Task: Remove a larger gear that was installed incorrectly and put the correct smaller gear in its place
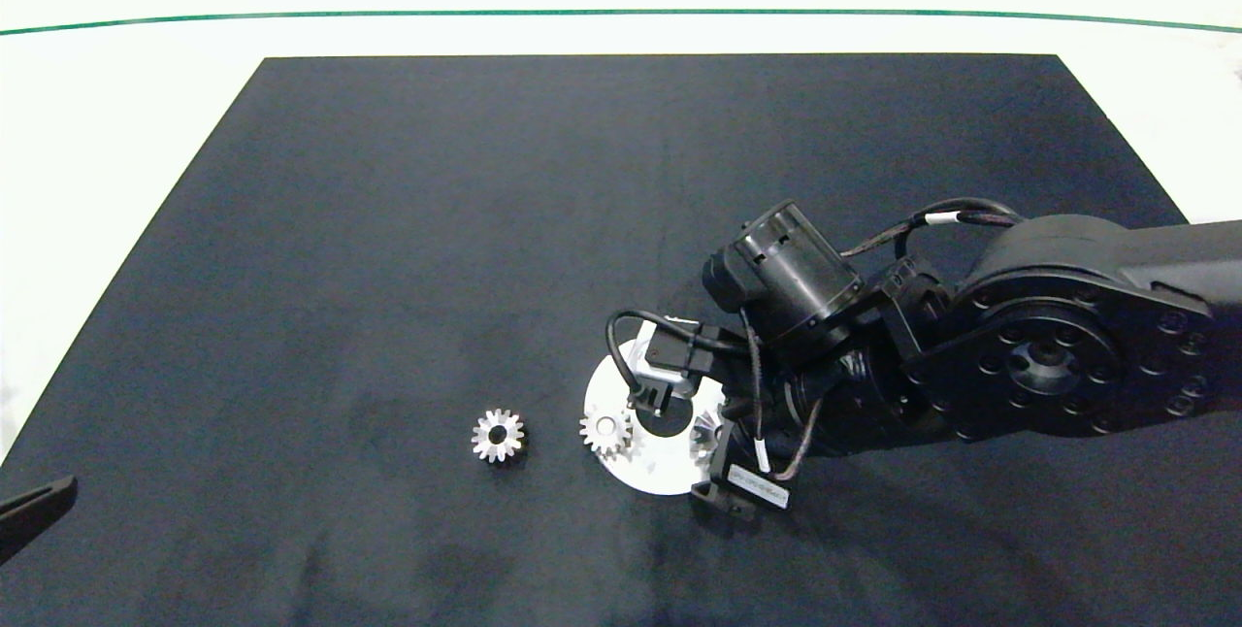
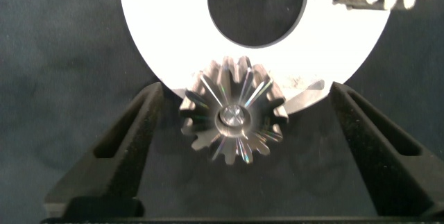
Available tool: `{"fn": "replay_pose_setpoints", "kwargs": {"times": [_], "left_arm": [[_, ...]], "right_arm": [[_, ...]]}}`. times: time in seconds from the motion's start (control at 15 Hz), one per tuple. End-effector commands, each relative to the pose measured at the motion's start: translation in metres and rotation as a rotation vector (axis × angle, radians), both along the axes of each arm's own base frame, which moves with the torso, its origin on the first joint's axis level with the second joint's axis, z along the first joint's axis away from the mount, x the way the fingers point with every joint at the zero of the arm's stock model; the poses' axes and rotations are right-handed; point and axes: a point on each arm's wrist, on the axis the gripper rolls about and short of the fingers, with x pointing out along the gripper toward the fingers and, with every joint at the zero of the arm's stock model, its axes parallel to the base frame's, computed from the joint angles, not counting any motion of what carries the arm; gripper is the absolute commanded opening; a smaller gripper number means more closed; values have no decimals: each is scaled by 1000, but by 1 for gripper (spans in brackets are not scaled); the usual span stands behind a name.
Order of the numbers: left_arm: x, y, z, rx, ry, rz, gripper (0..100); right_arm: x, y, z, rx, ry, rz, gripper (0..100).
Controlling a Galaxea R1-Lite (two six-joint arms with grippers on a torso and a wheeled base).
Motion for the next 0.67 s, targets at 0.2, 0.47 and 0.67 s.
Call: {"fn": "replay_pose_setpoints", "kwargs": {"times": [0.2, 0.47, 0.67], "left_arm": [[-1, 0, 0, 1, 1, -1, 100], [-2, 0, 0, 2, -5, -1, 100], [-2, 0, 0, 0, -4, 1, 100]], "right_arm": [[0, 1, 0, -13, -3, 3, 85], [-4, 8, -3, -23, -5, 21, 78], [-5, 9, -4, -27, -6, 24, 72]]}}
